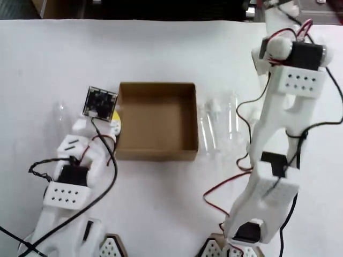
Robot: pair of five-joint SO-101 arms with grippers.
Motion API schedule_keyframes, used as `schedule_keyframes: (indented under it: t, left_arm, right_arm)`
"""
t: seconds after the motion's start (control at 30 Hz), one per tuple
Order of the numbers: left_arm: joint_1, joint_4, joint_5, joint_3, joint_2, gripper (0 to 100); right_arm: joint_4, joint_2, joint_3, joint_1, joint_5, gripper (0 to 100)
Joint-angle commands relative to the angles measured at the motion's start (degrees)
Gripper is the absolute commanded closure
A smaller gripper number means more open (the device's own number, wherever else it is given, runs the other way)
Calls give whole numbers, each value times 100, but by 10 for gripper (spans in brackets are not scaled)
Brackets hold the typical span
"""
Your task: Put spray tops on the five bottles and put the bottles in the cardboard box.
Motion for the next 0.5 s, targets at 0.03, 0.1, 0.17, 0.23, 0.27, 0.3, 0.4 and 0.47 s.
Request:
schedule_keyframes:
  t: [0.03, 0.1, 0.17, 0.23, 0.27, 0.3, 0.4, 0.47]
  left_arm:
    - [-75, -193, -79, -53, -198, 973]
    - [-75, -193, -79, -53, -198, 973]
    - [-75, -193, -79, -53, -207, 973]
    - [-75, -193, -79, -53, -207, 973]
    - [-75, -193, -79, -53, -207, 973]
    - [-75, -193, -79, -53, -207, 973]
    - [-75, -193, -79, -53, -207, 974]
    - [-84, -193, -79, -53, -207, 974]
  right_arm:
    - [136, -1024, 141, -198, -352, 982]
    - [136, -1455, 580, -365, -369, 982]
    - [127, -1930, 1081, -523, -369, 982]
    - [119, -2466, 1556, -752, -369, 982]
    - [110, -2730, 1767, -892, -369, 982]
    - [101, -3011, 1969, -1051, -369, 982]
    - [48, -3785, 2514, -1622, -369, 982]
    - [-101, -4268, 2892, -1982, -369, 982]
